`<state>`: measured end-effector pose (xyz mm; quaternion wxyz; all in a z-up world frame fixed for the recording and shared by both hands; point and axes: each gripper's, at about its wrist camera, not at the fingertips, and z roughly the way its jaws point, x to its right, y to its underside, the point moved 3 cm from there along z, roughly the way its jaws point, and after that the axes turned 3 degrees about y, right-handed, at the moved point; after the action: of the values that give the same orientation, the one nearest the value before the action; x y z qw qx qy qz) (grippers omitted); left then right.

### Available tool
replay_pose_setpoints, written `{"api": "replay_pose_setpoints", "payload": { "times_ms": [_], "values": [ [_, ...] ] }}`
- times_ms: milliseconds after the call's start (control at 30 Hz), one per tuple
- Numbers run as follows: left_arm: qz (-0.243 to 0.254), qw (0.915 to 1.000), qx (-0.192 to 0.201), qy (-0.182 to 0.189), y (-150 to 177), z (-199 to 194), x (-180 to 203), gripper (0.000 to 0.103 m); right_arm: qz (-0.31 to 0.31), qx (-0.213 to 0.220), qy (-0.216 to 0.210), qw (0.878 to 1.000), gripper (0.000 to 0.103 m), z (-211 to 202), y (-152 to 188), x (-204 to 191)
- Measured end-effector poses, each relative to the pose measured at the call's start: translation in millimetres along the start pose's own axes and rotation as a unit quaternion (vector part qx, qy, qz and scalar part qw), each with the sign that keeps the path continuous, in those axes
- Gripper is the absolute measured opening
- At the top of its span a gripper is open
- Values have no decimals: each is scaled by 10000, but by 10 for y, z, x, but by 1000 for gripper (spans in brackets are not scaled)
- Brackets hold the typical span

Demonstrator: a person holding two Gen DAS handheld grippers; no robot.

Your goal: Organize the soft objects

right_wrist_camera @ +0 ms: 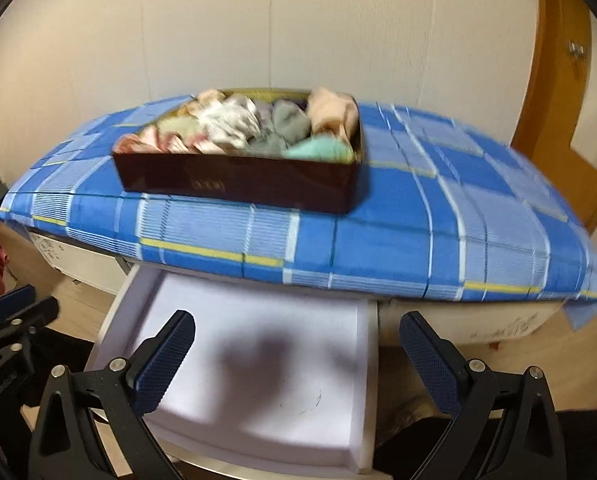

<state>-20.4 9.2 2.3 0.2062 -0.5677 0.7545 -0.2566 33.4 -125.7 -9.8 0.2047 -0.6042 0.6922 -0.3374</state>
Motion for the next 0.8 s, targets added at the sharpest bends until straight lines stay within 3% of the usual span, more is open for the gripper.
{"api": "replay_pose_setpoints", "payload": {
  "times_ms": [200,300,500,633,800],
  "values": [
    [-170,9998,90,83,-19,-159,-49,32,-42,266,-22,9996,103,-336,-42,-143],
    [-174,9996,202,-23,-47,-281,-67,32,-71,201,-59,9998,103,-442,-47,-216],
    [-152,9981,594,-12,-99,-591,-69,32,377,203,13,9991,103,-656,-66,-158],
    [-223,9978,623,102,-88,-671,-45,32,508,234,-58,9984,103,-755,-86,-124],
    [-268,9975,642,98,-79,-722,-33,32,494,283,250,9981,103,-790,-91,-93]
  ]
}}
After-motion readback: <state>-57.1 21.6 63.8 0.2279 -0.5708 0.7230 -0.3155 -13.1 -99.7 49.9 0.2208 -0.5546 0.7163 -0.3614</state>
